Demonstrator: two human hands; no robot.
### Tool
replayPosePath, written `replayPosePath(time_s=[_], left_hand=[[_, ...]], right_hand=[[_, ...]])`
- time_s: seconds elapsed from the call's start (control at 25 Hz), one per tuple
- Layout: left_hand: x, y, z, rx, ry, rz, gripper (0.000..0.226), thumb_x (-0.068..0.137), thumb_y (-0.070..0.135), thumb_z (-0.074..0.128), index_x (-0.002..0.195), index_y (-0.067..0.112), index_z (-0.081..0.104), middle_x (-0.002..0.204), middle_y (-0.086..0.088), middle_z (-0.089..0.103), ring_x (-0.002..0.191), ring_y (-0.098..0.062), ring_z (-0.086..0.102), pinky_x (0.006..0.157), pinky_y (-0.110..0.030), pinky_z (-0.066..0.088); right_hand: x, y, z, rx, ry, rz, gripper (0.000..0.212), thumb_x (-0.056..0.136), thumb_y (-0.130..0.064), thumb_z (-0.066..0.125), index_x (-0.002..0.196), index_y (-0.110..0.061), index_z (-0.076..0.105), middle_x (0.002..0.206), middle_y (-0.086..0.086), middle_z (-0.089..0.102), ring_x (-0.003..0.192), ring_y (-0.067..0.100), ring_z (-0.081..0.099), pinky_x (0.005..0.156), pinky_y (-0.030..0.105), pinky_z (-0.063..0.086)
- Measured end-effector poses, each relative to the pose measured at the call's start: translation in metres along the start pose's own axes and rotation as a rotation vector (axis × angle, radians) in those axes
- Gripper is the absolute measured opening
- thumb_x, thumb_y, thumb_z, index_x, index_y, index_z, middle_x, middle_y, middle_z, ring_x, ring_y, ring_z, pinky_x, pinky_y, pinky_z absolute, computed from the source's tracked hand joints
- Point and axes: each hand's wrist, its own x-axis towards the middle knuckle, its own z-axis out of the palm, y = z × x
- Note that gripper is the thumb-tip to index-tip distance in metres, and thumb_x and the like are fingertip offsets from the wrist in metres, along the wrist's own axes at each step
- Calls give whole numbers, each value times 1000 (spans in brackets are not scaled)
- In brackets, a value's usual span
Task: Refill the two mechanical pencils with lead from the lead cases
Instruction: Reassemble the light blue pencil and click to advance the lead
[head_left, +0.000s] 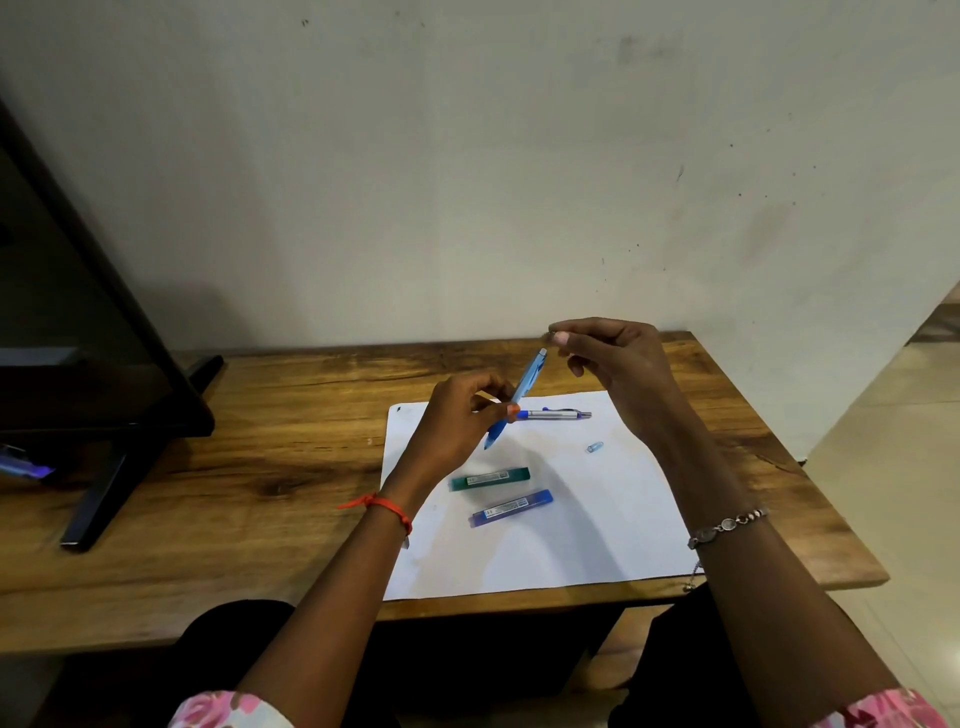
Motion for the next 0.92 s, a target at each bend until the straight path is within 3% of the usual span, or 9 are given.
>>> replayPosePath(time_s=[0.48, 0.72, 0.92], left_hand=[[-1, -1, -1, -19, -24, -5, 13, 82, 7, 62, 93, -1, 63, 94, -13, 66, 90, -31, 64, 85, -42, 53], [-2, 1, 0, -26, -25, -18, 17, 84, 6, 60, 98, -3, 62, 99, -18, 66, 84, -24, 63, 74, -25, 53], [-2, 2, 0, -51, -27, -39, 18, 84, 6, 59, 99, -3, 61, 102, -20, 66, 90, -32, 65, 78, -33, 54]], right_hand=[[2, 5, 2, -62, -43, 10, 18, 84, -1, 62, 99, -8, 68, 84, 10, 68, 68, 19, 55, 61, 23, 47], [3, 6, 0, -76, -52, -2, 19, 84, 0, 61, 100, -8, 68, 81, 10, 67, 65, 19, 53, 61, 23, 46], [3, 6, 0, -68, -65, -11, 19, 83, 1, 61, 99, -7, 68, 78, 9, 66, 63, 20, 51, 60, 21, 47]])
